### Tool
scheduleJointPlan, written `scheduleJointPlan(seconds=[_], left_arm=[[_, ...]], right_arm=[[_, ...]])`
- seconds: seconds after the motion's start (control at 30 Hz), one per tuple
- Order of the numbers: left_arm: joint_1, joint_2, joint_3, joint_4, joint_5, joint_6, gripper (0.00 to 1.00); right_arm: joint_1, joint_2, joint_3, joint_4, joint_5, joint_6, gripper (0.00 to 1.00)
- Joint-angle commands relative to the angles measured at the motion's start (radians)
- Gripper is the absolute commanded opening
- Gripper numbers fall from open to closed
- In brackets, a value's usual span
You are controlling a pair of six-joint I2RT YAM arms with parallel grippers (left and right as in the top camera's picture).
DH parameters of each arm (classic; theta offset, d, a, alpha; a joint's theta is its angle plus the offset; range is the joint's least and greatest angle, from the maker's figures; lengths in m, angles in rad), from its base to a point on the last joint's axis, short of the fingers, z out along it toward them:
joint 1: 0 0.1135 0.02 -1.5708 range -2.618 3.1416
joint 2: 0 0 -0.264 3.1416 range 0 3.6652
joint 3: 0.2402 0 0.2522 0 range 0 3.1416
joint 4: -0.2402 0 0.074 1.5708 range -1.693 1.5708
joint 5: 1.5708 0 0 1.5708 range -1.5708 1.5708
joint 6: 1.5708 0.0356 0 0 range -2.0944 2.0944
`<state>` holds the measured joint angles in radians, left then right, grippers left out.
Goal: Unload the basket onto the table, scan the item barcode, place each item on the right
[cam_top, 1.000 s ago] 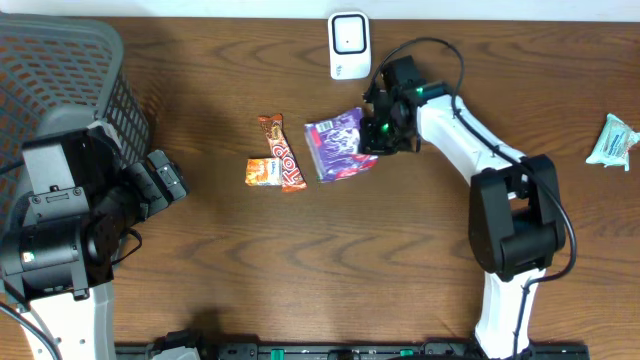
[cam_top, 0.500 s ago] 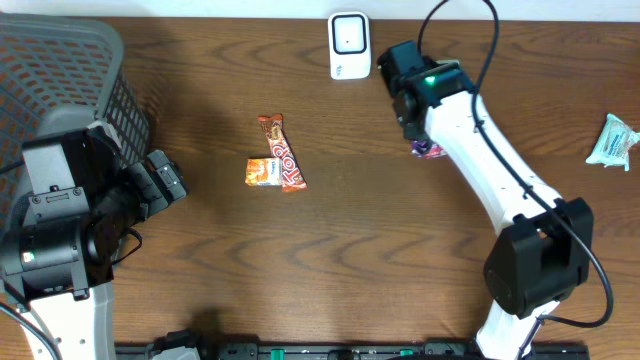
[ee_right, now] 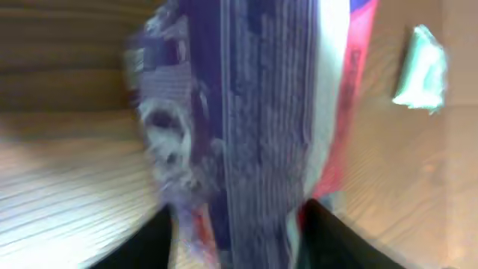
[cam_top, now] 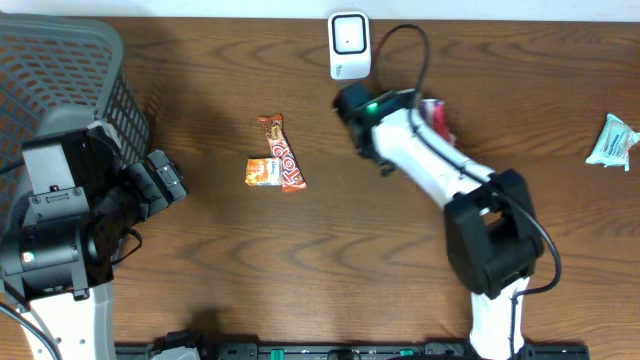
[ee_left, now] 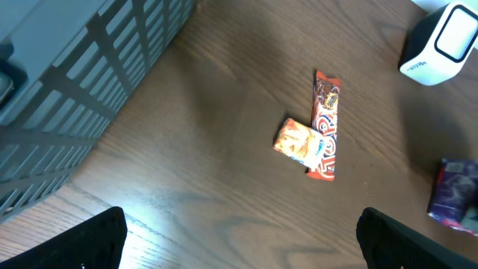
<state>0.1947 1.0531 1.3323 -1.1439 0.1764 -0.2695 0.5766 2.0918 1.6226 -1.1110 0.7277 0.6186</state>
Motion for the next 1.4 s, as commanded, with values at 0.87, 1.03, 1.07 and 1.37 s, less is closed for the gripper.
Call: scheduleJointPlan(seconds=[0.87,1.03,1.07,1.37], left_arm=[[0.003,0.000,0.010,0.000,-0.006,-0.005,0.98],[0.003,0.000,0.010,0.000,-0.006,-0.005,0.98],[0.003,0.000,0.010,0.000,-0.005,-0.005,0.98],[0.003,0.000,0.010,0.000,-0.006,-0.005,0.98]], right_arm=[[-0.403,0.001,0.225,-0.139,-1.114,-0.458,0.99],[-0.512,0.001,-0.012,0.126,-1.444,-0.514,0.99],[-0.521,0.001,-0.047,0.172,-1.490,-0.515,0.98],[-0.523,0.001,-0.352,0.557,-1.601,-0.444,0.49]])
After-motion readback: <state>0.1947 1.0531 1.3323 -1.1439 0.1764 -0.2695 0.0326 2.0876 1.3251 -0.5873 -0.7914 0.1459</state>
